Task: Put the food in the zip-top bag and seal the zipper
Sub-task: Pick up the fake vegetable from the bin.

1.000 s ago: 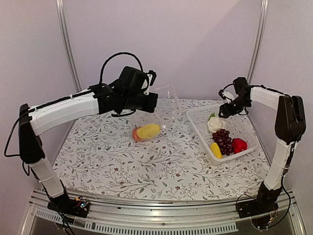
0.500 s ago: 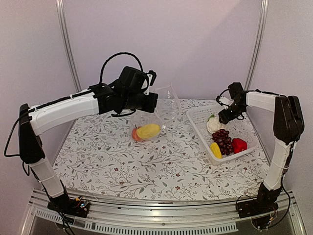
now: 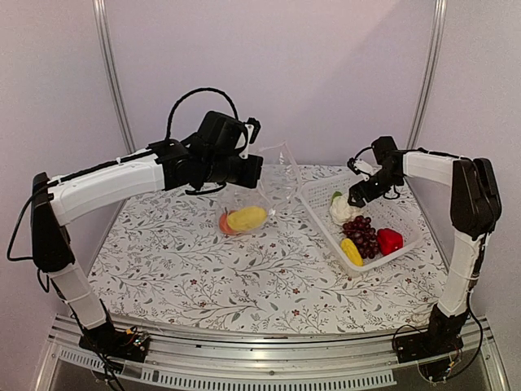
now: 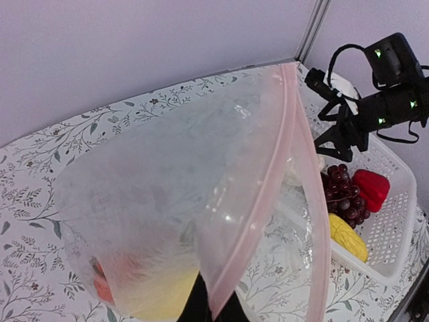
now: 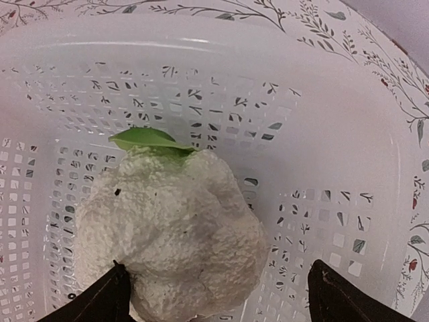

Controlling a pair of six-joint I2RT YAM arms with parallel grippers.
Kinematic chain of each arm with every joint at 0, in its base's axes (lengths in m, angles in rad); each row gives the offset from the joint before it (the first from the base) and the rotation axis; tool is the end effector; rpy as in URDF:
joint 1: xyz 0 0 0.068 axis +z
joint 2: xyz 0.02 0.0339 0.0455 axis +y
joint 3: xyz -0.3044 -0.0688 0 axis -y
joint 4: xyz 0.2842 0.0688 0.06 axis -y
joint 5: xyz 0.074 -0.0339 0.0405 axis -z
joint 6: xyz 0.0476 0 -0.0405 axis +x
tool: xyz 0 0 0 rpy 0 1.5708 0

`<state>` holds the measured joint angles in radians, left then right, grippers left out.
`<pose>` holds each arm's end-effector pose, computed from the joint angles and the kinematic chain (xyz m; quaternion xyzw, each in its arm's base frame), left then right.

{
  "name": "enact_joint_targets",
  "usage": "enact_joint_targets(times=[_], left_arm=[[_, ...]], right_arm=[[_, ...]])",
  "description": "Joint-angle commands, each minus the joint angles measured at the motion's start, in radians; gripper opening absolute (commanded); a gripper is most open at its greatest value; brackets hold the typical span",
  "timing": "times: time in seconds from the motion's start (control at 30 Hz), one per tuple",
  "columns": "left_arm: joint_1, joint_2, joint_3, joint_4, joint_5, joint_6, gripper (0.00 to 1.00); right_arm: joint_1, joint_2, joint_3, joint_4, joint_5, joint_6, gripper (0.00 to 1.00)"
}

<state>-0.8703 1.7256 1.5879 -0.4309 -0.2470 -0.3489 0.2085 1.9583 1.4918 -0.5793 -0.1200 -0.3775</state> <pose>0.3041 -0.3426 0.3700 0.1672 0.8562 -0.1844 0.4527 0.4651 0.1042 0.2162 -0.2933 0.9184 0.0358 0.2630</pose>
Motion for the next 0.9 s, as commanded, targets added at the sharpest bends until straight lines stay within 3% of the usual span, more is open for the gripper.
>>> enact_joint_targets(times=[0.0,0.23,0.43,0.5,0.73,0.87], left_arm=[[0.006,-0.008,-0.014,0.009,0.001,-0.002,0.0],[0.008,-0.008,-0.017,0.007,-0.001,0.001,0.0],[0.008,-0.01,-0.019,0.004,-0.004,0.001,0.0],[0.007,-0.01,-0.017,0.004,-0.003,0.0,0.0],[0.008,-0.009,-0.012,0.003,-0.004,0.0,0.0],[0.008,-0.008,-0.014,0.001,-0.011,0.001,0.0]], right_arm=[[0.01,0.073,0.02,-0.105,-0.17,0.026,0.91],[0.007,0.117,0.06,-0.144,-0.269,0.052,0.92],[-0.019,0.171,0.104,-0.198,-0.456,0.069,0.9],[-0.025,0.173,0.112,-0.204,-0.47,0.076,0.84],[-0.033,0.114,0.098,-0.195,-0.431,0.08,0.5],[-0.032,0.016,0.074,-0.183,-0.387,0.064,0.43]])
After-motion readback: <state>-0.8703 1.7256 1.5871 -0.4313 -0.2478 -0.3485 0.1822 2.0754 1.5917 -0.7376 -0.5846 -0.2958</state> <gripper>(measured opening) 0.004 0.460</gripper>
